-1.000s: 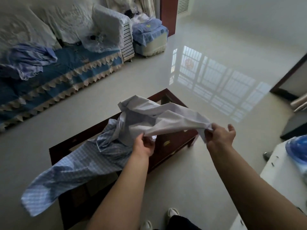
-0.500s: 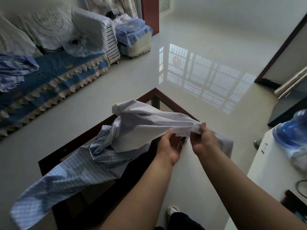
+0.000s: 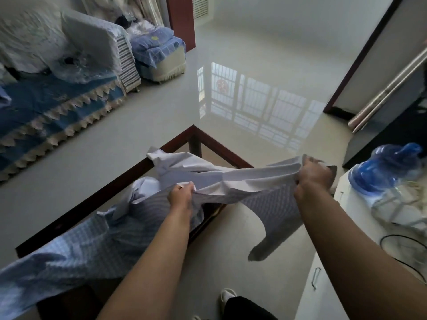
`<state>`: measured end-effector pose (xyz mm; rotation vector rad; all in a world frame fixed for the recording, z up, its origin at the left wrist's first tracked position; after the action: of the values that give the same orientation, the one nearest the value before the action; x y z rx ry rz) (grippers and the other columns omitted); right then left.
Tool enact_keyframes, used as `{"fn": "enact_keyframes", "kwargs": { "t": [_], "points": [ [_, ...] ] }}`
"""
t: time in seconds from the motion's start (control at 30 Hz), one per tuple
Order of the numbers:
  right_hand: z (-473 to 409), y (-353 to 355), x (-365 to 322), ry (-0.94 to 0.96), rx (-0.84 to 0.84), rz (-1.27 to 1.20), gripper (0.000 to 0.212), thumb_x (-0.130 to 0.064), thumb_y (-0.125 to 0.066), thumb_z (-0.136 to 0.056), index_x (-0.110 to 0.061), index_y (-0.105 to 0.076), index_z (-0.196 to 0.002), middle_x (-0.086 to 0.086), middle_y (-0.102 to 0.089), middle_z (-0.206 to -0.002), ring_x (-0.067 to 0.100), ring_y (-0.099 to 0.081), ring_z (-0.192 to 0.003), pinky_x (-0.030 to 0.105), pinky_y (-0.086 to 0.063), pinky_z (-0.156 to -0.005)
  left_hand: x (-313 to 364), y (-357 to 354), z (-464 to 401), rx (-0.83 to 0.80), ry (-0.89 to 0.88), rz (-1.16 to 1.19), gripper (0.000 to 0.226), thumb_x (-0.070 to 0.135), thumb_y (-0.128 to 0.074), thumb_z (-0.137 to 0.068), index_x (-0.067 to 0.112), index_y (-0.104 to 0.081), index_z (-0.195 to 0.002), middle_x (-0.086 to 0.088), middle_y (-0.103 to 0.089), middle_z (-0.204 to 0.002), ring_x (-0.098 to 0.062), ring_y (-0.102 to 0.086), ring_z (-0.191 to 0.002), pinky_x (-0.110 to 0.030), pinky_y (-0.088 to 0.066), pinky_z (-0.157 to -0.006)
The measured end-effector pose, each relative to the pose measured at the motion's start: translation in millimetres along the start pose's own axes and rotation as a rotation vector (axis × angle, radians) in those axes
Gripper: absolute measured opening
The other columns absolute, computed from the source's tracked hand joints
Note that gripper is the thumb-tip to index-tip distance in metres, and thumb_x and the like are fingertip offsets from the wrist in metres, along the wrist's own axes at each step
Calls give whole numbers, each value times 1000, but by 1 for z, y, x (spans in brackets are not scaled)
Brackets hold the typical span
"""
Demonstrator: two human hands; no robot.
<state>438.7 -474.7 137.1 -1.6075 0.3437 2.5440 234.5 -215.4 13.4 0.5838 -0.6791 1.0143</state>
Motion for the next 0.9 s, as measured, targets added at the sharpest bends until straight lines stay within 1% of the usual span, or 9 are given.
{"fn": "enact_keyframes", "kwargs": {
  "t": [0.1,0.2,0.33,0.43,0.5,0.6,0.7,0.77,0.9],
  "points": [
    [12,-44,1,243,-307,376,26,-21,-56,-91,-1,-64,-104,15,-66,-105,26,-60,-89,31,-46,-76,17,-33,47,-209,-436,-174,51,23,-67,-81,13,-47,-128,-9,-56,-125,-21,-59,-109,-34,-51,-89],
    [60,-102,43,214,-679,791,48,-34,-45,-96,2,-47,-127,20,-60,-114,25,-55,-97,28,-42,-73,14,-62,99,-410,-760,-487,45,32,-60,-87,18,-52,-129,5,-48,-136,-5,-51,-113,-26,-44,-96],
    [91,-126,87,278,-1010,1106,93,-69,-55,-77,-11,-24,-143,10,-63,-116,18,-62,-92,22,-44,-68,-12,-58,120,-492,-856,-746,33,30,-53,-90,13,-61,-117,-10,-58,-126,-24,-57,-112,-41,-47,-97],
    [78,-128,101,522,-911,1281,39,-30,-61,-85,-13,-45,-116,7,-65,-100,14,-56,-74,27,-47,-66,-38,-36,113,-816,-550,-448,28,39,-64,-83,17,-72,-100,3,-65,-117,-14,-63,-105,-27,-52,-87],
    [83,-126,110,586,-926,1301,20,-18,-59,-81,-19,-50,-100,7,-64,-98,19,-59,-80,33,-50,-74,-46,-6,87,-636,-294,-133,34,51,-62,-81,20,-75,-86,3,-74,-95,-15,-69,-91,-24,-55,-74],
    [103,-124,131,765,-1151,1328,30,-21,-57,-83,-24,-58,-113,3,-60,-117,23,-56,-108,37,-44,-98,-59,49,30,-65,-52,54,40,54,-50,-89,16,-63,-92,-3,-67,-96,-18,-62,-89,-31,-51,-71],
    [126,-120,138,948,-1330,1426,45,-31,-62,-83,-30,-54,-127,1,-39,-142,27,-34,-131,43,-26,-113,-66,62,-5,-94,203,165,53,65,-48,-84,21,-53,-114,0,-58,-111,-23,-56,-104,-38,-48,-84],
    [133,-116,142,947,-1430,1486,56,-37,-65,-81,-31,-47,-134,-3,-23,-149,29,-22,-136,45,-21,-116,-63,62,-25,-135,264,282,56,61,-56,-82,18,-53,-118,-4,-61,-112,-25,-61,-101,-37,-53,-78],
    [130,-105,145,569,-1598,1352,74,-37,-70,-79,-26,-35,-143,-15,-6,-153,22,-27,-135,31,-35,-107,-68,66,-54,-25,316,346,21,15,-60,-91,4,-58,-108,-12,-62,-88,-25,-60,-77,-37,-52,-73]
  ]
}}
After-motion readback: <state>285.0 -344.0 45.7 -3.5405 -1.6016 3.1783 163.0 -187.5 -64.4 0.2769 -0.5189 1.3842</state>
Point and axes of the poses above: each hand's wrist, its own z-axis away from the middle knuckle, its own y-axis out of the back of the hand, x = y × z, the point moved 6 cm from there along -z, towards the middle knuckle
